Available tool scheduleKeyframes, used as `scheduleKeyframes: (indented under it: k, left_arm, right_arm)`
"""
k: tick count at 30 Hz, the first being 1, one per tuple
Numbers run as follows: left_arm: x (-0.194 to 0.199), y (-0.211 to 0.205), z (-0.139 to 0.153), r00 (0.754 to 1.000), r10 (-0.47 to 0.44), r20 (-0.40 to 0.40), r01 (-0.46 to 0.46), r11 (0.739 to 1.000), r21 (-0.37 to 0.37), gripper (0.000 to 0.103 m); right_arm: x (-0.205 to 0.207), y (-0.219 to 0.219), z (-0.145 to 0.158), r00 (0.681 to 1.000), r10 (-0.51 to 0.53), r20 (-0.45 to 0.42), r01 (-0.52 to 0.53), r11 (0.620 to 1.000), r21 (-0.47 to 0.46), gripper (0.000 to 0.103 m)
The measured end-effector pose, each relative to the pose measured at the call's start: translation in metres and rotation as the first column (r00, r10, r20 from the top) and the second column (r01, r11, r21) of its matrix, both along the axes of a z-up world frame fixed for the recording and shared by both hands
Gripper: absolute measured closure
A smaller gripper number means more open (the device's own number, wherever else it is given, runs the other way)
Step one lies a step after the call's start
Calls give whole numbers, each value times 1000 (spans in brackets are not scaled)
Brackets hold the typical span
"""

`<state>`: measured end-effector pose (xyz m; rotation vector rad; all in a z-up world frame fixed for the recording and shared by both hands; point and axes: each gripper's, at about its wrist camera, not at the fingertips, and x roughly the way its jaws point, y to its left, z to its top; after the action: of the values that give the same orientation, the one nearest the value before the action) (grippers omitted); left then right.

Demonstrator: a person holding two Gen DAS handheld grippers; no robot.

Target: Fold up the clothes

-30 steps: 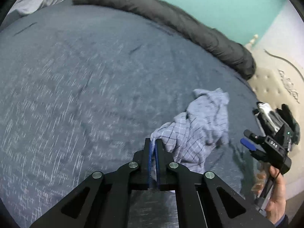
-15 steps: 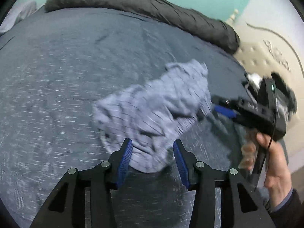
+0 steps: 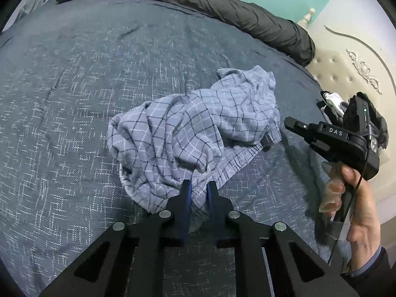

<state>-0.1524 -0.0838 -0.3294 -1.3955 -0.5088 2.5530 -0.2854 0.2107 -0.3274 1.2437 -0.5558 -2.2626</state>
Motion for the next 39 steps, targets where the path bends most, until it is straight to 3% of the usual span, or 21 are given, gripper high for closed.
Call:
scheduleKeyframes:
  k: [3,4,6,11,12,13,16,26,31,39]
  left_arm:
    - [0,0,-1,1000,8,4,-8,1000,-3,89]
    - [-1,0,-2,1000,10,5,-10,1000,-6,89]
    - [-1,0,-3,1000,14,7,-14,1000,-8,89]
    - [-2,-4,-5,1000,5,11,-5,1000,5,89]
    - [-2,-5,-5,1000,4,12,-4,1000,11,89]
    - [-2,-7,-3,1000,7,8,-7,1000,16,89]
    - [-1,-12,3,1000,19,-7,-19,999,29,91]
    - [32,-32,50,991,79,-105,-73,995,63,95]
    - [57,-36,86,982,102,-158,-88,992,92,96]
    - [92,-24,178,958,62,-279,-42,996,78,96]
  right_arm:
    - [-1,2,1,1000,-18,3,18,1000,13,94]
    - [-2,1,-2,1000,-15,16,15,1000,19,77]
    - [-2,-2,-5,1000,-7,27,6,1000,18,63]
    - [-1,-13,-10,999,31,26,-31,999,25,64]
    - [-1,-13,-11,999,34,23,-34,999,22,73]
    - [-1,-14,-11,999,36,21,-36,999,20,90]
    - [1,-10,-8,1000,28,8,-28,999,16,98]
    - [49,18,61,989,16,-144,-24,998,-56,99]
    - [79,33,96,985,14,-173,-26,997,-71,99]
    - [115,38,178,969,58,-241,-64,998,-20,99]
